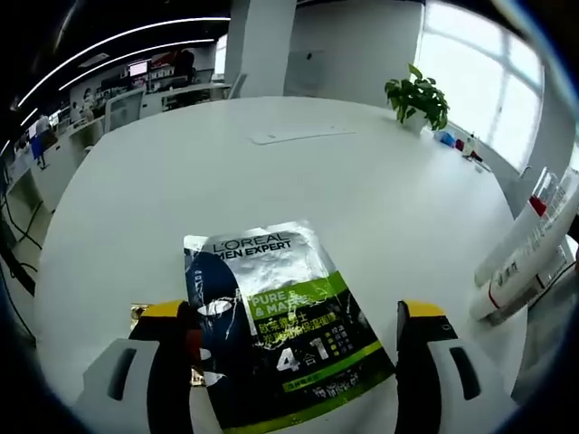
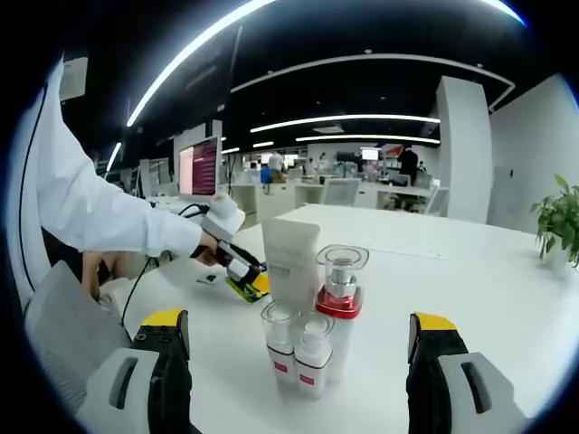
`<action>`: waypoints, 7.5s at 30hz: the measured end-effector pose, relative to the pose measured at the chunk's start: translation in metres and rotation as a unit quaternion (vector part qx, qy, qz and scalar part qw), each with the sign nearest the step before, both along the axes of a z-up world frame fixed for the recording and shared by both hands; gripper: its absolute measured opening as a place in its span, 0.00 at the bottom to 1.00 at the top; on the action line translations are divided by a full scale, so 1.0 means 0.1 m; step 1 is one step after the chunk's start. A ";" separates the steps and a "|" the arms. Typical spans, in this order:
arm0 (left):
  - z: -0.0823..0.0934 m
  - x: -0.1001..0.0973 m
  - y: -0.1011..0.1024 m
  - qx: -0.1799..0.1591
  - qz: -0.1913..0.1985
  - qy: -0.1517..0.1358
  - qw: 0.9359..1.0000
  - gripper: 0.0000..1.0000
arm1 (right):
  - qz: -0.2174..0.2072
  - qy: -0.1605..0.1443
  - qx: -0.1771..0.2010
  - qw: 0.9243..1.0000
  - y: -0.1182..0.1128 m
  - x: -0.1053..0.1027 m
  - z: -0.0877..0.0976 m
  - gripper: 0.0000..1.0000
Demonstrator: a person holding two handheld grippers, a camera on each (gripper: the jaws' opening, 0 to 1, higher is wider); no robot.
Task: Arrange the skincare products in the storage area until every visible bottle or jar stands upright without overlapping.
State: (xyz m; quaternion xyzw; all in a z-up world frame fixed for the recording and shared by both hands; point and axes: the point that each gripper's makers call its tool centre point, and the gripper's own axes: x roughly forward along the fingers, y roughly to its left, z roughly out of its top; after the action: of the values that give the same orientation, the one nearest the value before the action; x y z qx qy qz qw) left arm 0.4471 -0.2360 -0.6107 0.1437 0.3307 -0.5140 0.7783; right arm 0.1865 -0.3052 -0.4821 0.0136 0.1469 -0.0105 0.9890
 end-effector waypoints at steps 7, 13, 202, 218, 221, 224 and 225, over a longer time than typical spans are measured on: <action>-0.03 -0.02 0.00 0.026 -0.012 -0.023 0.999 0.86 | -0.004 0.000 0.001 1.000 -0.02 -0.01 0.00 1.00; -0.04 -0.01 0.03 0.041 -0.014 -0.036 0.998 0.78 | -0.007 0.000 0.002 1.000 -0.03 -0.01 -0.01 1.00; -0.03 -1.21 1.22 0.013 -0.029 -0.011 0.999 0.00 | 0.151 0.264 -0.061 0.951 1.20 0.75 -1.34 0.00; -0.04 -1.50 0.98 0.033 -0.119 -0.010 0.992 0.00 | 0.126 0.269 -0.173 0.939 0.75 0.69 -1.30 0.07; -0.04 -1.50 0.97 0.035 -0.123 -0.010 0.992 0.00 | 0.117 0.251 -0.195 0.941 0.71 0.74 -1.17 0.07; -0.04 -1.54 0.95 0.035 -0.127 -0.011 0.991 0.00 | 0.141 0.218 -0.179 0.949 0.89 0.78 -1.03 0.09; -0.04 -1.55 0.94 0.034 -0.128 -0.009 0.991 0.00 | 0.150 0.214 -0.162 0.952 0.99 0.76 -1.00 0.09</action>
State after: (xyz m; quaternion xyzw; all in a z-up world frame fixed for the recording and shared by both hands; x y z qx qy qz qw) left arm 0.2921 -0.1418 -0.6148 0.2159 0.3201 -0.5964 0.7038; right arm 0.2624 -0.2063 -0.5816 -0.1720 0.3519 0.1112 0.9134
